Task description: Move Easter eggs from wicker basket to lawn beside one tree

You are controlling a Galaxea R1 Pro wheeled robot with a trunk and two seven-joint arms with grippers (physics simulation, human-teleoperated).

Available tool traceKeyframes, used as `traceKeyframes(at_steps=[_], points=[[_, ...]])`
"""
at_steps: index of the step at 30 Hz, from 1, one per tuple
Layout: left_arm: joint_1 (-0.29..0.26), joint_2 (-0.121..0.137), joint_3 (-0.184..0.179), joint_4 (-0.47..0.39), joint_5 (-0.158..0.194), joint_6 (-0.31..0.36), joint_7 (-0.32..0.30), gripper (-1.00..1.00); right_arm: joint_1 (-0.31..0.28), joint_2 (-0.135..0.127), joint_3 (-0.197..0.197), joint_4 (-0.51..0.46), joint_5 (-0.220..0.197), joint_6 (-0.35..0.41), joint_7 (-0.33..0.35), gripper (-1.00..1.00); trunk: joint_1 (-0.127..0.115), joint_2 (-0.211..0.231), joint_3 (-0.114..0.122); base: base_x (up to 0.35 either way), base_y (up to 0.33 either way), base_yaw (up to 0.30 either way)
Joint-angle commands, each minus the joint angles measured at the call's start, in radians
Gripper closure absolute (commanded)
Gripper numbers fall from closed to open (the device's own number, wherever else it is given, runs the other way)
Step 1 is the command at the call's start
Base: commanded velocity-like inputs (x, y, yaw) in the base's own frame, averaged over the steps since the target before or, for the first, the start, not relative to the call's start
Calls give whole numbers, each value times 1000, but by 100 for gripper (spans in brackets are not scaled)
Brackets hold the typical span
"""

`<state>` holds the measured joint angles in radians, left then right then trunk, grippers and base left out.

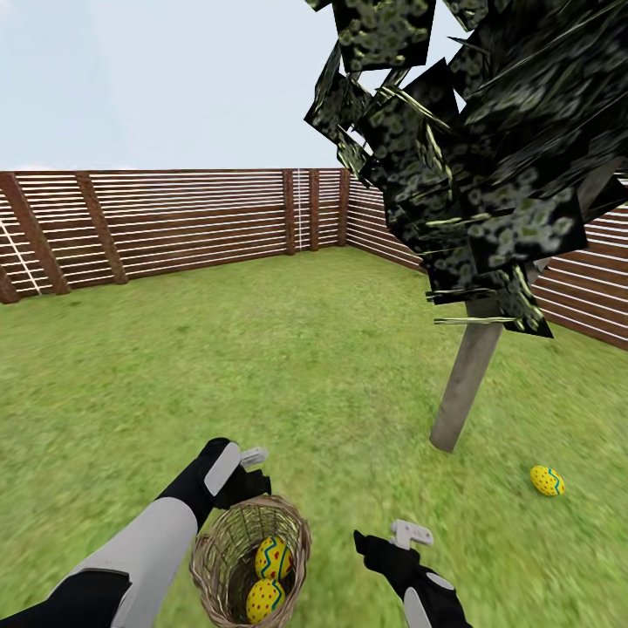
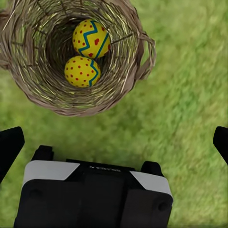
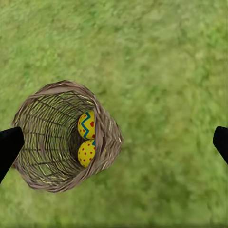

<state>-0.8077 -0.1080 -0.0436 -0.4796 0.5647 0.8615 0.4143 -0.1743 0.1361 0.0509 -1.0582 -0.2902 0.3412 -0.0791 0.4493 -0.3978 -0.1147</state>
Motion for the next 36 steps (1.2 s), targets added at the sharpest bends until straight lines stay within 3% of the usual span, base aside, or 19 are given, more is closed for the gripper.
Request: traceKeyframes(at_steps=[1, 18, 28, 36], points=[[-1, 1, -4, -1, 10, 2, 9, -100, -1, 0, 2, -2, -10, 4, -8, -100, 1, -2, -2, 0, 0, 0], [-3, 1, -3, 18, 13, -3, 10, -100, -1, -1, 1, -2, -9, 4, -8, -100, 1, -2, -2, 0, 0, 0], [-4, 4, -4, 22, 9, -38, 11, -100, -1, -1, 1, -2, -9, 4, -8, -100, 1, -2, -2, 0, 0, 0], [-4, 13, -4, 22, 6, -48, 9, -100, -1, -1, 1, -2, -9, 4, -8, -100, 31, -58, -27, 0, 0, 0]])
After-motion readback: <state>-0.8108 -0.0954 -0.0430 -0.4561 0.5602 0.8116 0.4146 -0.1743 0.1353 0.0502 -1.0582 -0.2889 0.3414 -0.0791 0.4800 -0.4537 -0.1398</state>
